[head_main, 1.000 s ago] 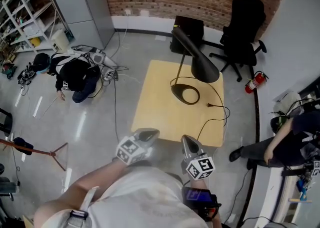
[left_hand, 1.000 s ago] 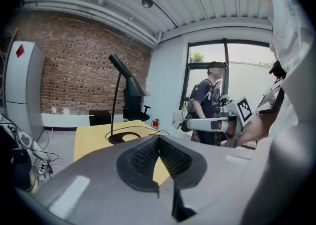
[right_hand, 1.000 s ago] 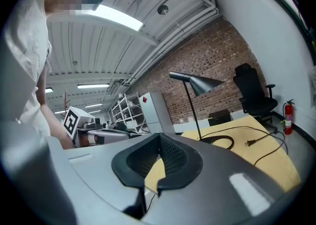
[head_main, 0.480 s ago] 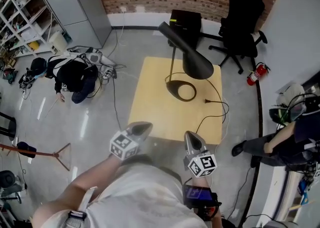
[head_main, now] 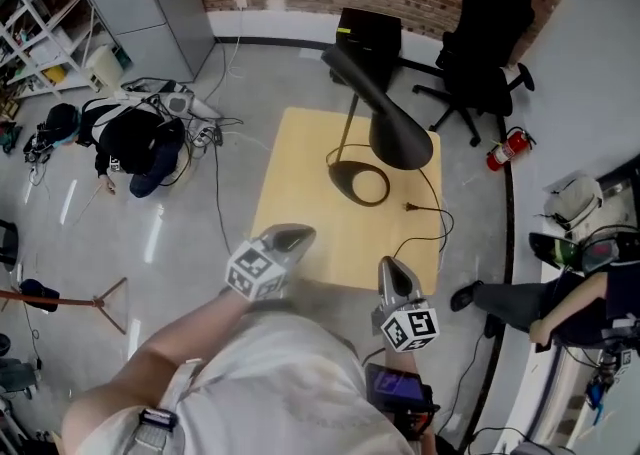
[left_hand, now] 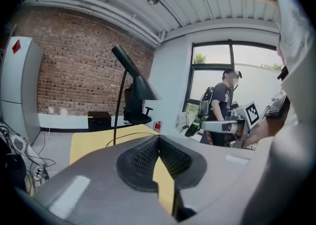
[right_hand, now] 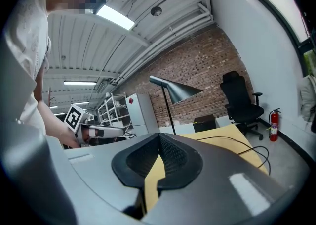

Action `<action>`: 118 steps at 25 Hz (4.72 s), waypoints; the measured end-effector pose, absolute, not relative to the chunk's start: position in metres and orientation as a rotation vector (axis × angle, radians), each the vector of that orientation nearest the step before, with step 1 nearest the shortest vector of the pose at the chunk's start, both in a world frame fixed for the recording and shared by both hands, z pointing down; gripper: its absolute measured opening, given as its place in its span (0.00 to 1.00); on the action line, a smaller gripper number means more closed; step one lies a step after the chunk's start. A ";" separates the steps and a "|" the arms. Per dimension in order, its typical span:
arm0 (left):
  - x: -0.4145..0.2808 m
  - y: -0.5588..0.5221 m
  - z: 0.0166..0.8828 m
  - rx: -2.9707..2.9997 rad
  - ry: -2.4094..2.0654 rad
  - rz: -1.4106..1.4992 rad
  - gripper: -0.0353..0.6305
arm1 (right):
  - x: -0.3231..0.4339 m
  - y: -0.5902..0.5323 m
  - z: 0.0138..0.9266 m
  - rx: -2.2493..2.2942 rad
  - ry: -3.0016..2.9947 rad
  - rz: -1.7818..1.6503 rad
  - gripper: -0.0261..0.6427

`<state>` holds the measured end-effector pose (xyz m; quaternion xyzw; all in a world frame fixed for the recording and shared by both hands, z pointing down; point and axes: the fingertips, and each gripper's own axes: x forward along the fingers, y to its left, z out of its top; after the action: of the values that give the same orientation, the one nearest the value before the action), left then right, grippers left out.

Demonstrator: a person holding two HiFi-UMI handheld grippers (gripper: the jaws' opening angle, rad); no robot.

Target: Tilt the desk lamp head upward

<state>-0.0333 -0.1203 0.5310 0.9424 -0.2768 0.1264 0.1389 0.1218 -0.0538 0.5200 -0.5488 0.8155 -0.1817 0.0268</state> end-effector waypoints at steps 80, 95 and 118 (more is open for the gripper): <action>-0.008 -0.391 0.292 3.027 -0.947 0.366 0.39 | 0.227 -0.270 0.463 -1.474 2.081 -0.941 0.44; 0.012 -0.387 0.295 3.083 -0.977 0.522 0.40 | 0.217 -0.285 0.473 -1.467 2.026 -1.065 0.44; 0.012 -0.383 0.292 3.090 -1.063 0.435 0.37 | 0.219 -0.288 0.454 -1.567 2.065 -1.089 0.42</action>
<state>0.0121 -0.3828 0.2923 0.9345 -0.3215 0.1317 -0.0777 0.2192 -0.2883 0.4535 -0.5497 0.7244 -0.3821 0.1643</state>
